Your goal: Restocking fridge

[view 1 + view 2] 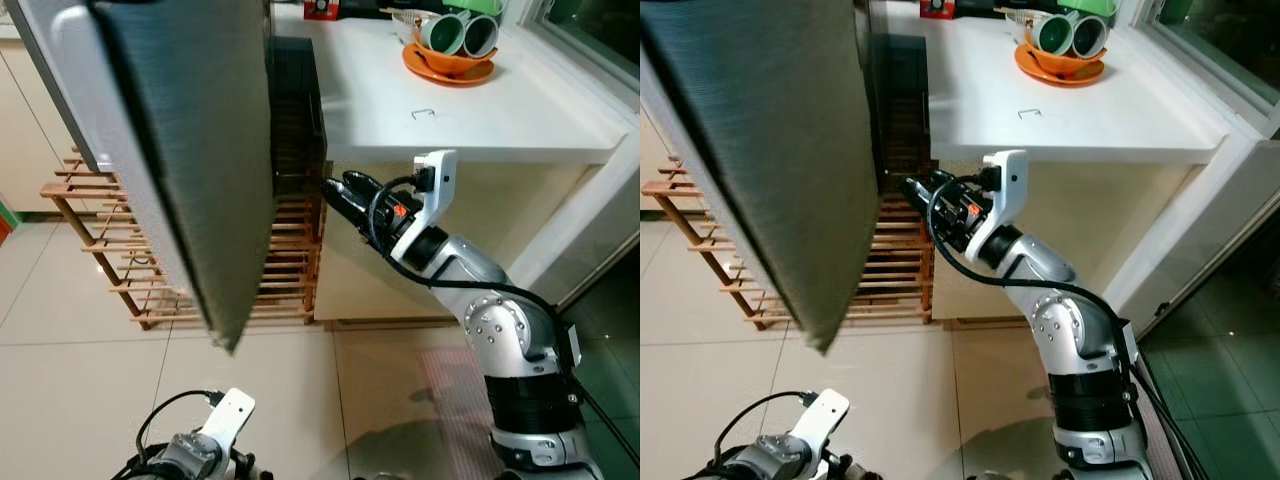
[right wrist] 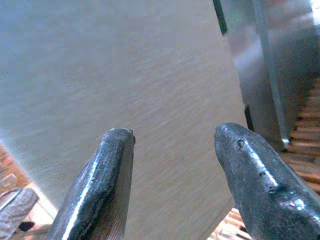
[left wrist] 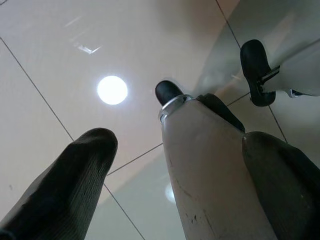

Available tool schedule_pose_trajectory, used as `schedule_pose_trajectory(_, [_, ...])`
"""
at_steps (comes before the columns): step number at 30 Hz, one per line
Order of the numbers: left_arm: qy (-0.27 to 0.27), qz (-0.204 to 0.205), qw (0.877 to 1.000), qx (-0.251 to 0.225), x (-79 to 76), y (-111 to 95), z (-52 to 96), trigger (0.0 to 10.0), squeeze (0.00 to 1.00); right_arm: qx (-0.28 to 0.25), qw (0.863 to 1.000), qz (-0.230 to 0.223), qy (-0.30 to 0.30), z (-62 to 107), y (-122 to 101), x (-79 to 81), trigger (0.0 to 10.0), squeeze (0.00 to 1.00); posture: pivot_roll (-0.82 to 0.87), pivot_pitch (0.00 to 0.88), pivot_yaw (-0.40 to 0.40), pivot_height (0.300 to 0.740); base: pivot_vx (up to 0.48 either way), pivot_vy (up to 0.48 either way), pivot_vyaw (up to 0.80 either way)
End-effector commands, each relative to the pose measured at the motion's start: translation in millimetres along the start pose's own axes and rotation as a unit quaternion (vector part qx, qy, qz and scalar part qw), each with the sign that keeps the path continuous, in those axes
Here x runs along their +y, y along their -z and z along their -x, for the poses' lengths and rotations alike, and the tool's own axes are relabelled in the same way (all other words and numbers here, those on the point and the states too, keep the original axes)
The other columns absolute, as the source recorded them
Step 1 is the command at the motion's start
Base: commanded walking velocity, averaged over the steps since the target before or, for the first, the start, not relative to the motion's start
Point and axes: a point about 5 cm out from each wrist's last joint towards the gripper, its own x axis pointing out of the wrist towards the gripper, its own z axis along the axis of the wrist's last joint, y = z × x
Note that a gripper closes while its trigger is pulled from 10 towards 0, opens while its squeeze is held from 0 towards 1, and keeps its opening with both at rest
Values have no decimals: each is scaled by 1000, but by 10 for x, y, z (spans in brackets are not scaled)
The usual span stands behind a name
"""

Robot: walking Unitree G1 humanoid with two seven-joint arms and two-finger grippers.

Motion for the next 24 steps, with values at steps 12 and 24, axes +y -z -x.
schedule_pose_trajectory(12, [-44,39,991,-119,158,-684,101,10000,0,101,959,168,205,108,288,-575,10000,0,-39,0,-57,740,0,0,0])
schedule_pose_trajectory(24, [-182,19,894,-410,502,-1397,594,10000,0,158,933,168,276,452,700,-864,10000,0,-12,0,-51,740,0,0,0])
